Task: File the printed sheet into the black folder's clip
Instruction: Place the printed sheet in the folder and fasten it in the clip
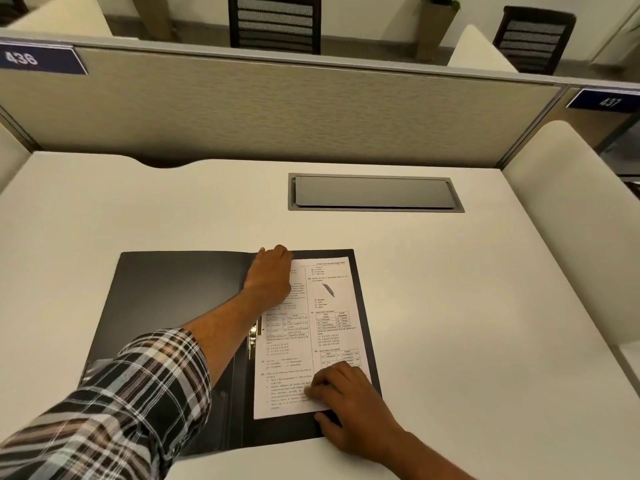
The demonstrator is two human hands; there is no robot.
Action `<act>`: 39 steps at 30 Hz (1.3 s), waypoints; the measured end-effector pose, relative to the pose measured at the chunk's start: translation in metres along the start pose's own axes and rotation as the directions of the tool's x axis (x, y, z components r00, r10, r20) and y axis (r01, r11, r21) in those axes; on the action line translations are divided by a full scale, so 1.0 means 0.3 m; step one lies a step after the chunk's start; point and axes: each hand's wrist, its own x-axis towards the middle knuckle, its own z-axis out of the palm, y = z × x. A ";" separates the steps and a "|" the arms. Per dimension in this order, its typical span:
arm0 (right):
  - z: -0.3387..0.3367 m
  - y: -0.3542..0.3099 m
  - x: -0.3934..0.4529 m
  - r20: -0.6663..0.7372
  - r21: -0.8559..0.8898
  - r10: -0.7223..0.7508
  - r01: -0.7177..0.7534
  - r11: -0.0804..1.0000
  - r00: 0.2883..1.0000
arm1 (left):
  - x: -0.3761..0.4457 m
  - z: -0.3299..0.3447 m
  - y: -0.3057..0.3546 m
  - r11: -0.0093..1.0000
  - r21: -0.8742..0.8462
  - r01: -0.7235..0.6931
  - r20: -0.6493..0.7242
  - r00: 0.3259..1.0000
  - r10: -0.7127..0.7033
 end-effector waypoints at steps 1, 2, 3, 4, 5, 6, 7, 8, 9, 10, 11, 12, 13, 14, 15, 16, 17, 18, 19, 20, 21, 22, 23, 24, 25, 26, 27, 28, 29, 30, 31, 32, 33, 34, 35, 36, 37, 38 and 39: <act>-0.010 -0.001 -0.001 -0.013 0.028 0.022 -0.022 0.999 1.000 | -0.006 -0.002 0.000 1.000 -0.016 -0.005 -0.014 1.000 0.004; -0.022 0.000 -0.001 -0.034 0.051 0.050 -0.049 0.998 0.998 | -0.015 -0.006 -0.001 0.999 -0.037 -0.007 -0.037 0.999 0.005; -0.036 0.003 0.001 -0.062 0.070 0.084 -0.080 0.994 0.995 | -0.029 -0.010 -0.001 0.998 -0.056 -0.003 -0.063 0.998 0.000; -0.052 0.010 0.008 -0.095 0.090 0.130 -0.121 0.989 0.987 | -0.048 -0.014 -0.002 0.997 -0.074 0.008 -0.088 0.996 -0.014; -0.066 0.023 0.020 -0.137 0.119 0.187 -0.171 0.978 0.973 | -0.071 -0.017 -0.005 0.995 -0.100 0.027 -0.112 0.993 -0.038; -0.080 0.042 0.037 -0.178 0.164 0.262 -0.234 0.958 0.949 | -0.098 -0.017 -0.010 0.989 -0.138 0.054 -0.136 0.988 -0.073; -0.092 0.062 0.060 -0.215 0.224 0.349 -0.302 0.927 0.912 | -0.130 -0.016 -0.018 0.979 -0.185 0.084 -0.152 0.982 -0.113; -0.105 0.086 0.088 -0.245 0.289 0.438 -0.366 0.885 0.865 | -0.164 -0.013 -0.030 0.967 -0.230 0.113 -0.155 0.976 -0.151; -0.117 0.111 0.120 -0.261 0.353 0.522 -0.423 0.834 0.812 | -0.199 -0.009 -0.043 0.954 -0.265 0.141 -0.145 0.972 -0.184; -0.129 0.138 0.155 -0.256 0.408 0.597 -0.475 0.779 0.760 | -0.234 -0.004 -0.056 0.944 -0.287 0.165 -0.129 0.969 -0.209; -0.141 0.168 0.189 -0.229 0.451 0.656 -0.519 0.726 0.719 | -0.267 0.002 -0.068 0.935 -0.300 0.187 -0.115 0.967 -0.230; -0.153 0.195 0.222 -0.189 0.475 0.695 -0.555 0.683 0.694 | -0.298 0.009 -0.078 0.929 -0.310 0.203 -0.109 0.963 -0.247; -0.163 0.221 0.252 -0.153 0.481 0.716 -0.581 0.656 0.681 | -0.328 0.017 -0.085 0.926 -0.312 0.214 -0.108 0.960 -0.258; -0.173 0.243 0.281 -0.131 0.476 0.727 -0.601 0.643 0.674 | -0.356 0.025 -0.090 0.925 -0.309 0.220 -0.107 0.959 -0.264; -0.181 0.261 0.306 -0.125 0.469 0.731 -0.609 0.639 0.670 | -0.381 0.034 -0.095 0.926 -0.305 0.223 -0.102 0.959 -0.265; -0.188 0.277 0.327 -0.129 0.466 0.733 -0.612 0.640 0.668 | -0.400 0.047 -0.097 0.924 -0.306 0.231 -0.092 0.959 -0.270; -0.190 0.286 0.345 -0.131 0.468 0.730 -0.607 0.642 0.671 | -0.418 0.057 -0.101 0.920 -0.309 0.242 -0.079 0.957 -0.278; -0.187 0.289 0.360 -0.126 0.467 0.727 -0.607 0.644 0.675 | -0.432 0.067 -0.104 0.916 -0.312 0.253 -0.064 0.956 -0.287; -0.182 0.293 0.371 -0.114 0.463 0.731 -0.615 0.638 0.673 | -0.441 0.074 -0.106 0.911 -0.318 0.262 -0.052 0.955 -0.292; -0.179 0.291 0.380 -0.103 0.454 0.739 -0.630 0.630 0.665 | -0.444 0.079 -0.109 0.909 -0.323 0.262 -0.047 0.955 -0.292; -0.174 0.292 0.384 -0.101 0.455 0.748 -0.638 0.621 0.656 | -0.443 0.082 -0.109 0.909 -0.327 0.257 -0.046 0.957 -0.287; -0.169 0.290 0.388 -0.101 0.462 0.758 -0.644 0.609 0.645 | -0.440 0.081 -0.110 0.909 -0.330 0.253 -0.047 0.958 -0.283; -0.165 0.289 0.389 -0.105 0.469 0.765 -0.646 0.601 0.635 | -0.435 0.077 -0.112 0.910 -0.332 0.248 -0.045 0.960 -0.278; -0.164 0.286 0.391 -0.111 0.470 0.768 -0.647 0.600 0.631 | -0.427 0.072 -0.115 0.913 -0.329 0.243 -0.041 0.962 -0.271; -0.162 0.285 0.392 -0.118 0.465 0.765 -0.646 0.606 0.633 | -0.420 0.066 -0.119 0.917 -0.319 0.237 -0.035 0.965 -0.262; -0.161 0.282 0.392 -0.125 0.457 0.761 -0.644 0.613 0.637 | -0.415 0.061 -0.123 0.923 -0.306 0.231 -0.028 0.967 -0.252; -0.160 0.278 0.393 -0.131 0.449 0.756 -0.642 0.621 0.641 | -0.413 0.056 -0.127 0.929 -0.294 0.225 -0.023 0.970 -0.242; -0.159 0.273 0.393 -0.136 0.440 0.754 -0.643 0.627 0.643 | -0.413 0.052 -0.132 0.933 -0.287 0.218 -0.020 0.972 -0.233; -0.158 0.271 0.393 -0.143 0.432 0.750 -0.642 0.634 0.645 | -0.414 0.049 -0.136 0.936 -0.283 0.210 -0.018 0.974 -0.224; -0.157 0.269 0.393 -0.150 0.427 0.747 -0.639 0.640 0.648 | -0.416 0.046 -0.141 0.938 -0.280 0.204 -0.016 0.976 -0.217; -0.156 0.270 0.392 -0.156 0.424 0.745 -0.637 0.644 0.649 | -0.417 0.045 -0.144 0.941 -0.275 0.199 -0.014 0.977 -0.211; -0.156 0.269 0.393 -0.160 0.421 0.744 -0.637 0.646 0.649 | -0.418 0.045 -0.147 0.942 -0.270 0.197 -0.012 0.978 -0.208; -0.155 0.269 0.393 -0.162 0.417 0.743 -0.637 0.648 0.649 | -0.419 0.044 -0.150 0.944 -0.267 0.196 -0.011 0.978 -0.207; -0.154 0.270 0.394 -0.162 0.410 0.742 -0.639 0.651 0.651 | -0.420 0.045 -0.152 0.944 -0.266 0.194 -0.010 0.979 -0.204; -0.152 0.271 0.393 -0.161 0.401 0.739 -0.641 0.654 0.654 | -0.420 0.046 -0.154 0.945 -0.265 0.191 -0.010 0.979 -0.201; -0.152 0.270 0.393 -0.160 0.392 0.736 -0.642 0.659 0.658 | -0.419 0.048 -0.155 0.946 -0.263 0.189 -0.011 0.980 -0.199; -0.151 0.270 0.391 -0.161 0.387 0.730 -0.638 0.665 0.664 | -0.418 0.050 -0.156 0.947 -0.262 0.188 -0.011 0.980 -0.197; -0.152 0.270 0.391 -0.162 0.385 0.727 -0.636 0.669 0.667 | -0.416 0.053 -0.156 0.947 -0.260 0.188 -0.011 0.980 -0.197; -0.153 0.270 0.391 -0.159 0.384 0.727 -0.637 0.669 0.668 | -0.415 0.056 -0.157 0.947 -0.258 0.189 -0.011 0.980 -0.199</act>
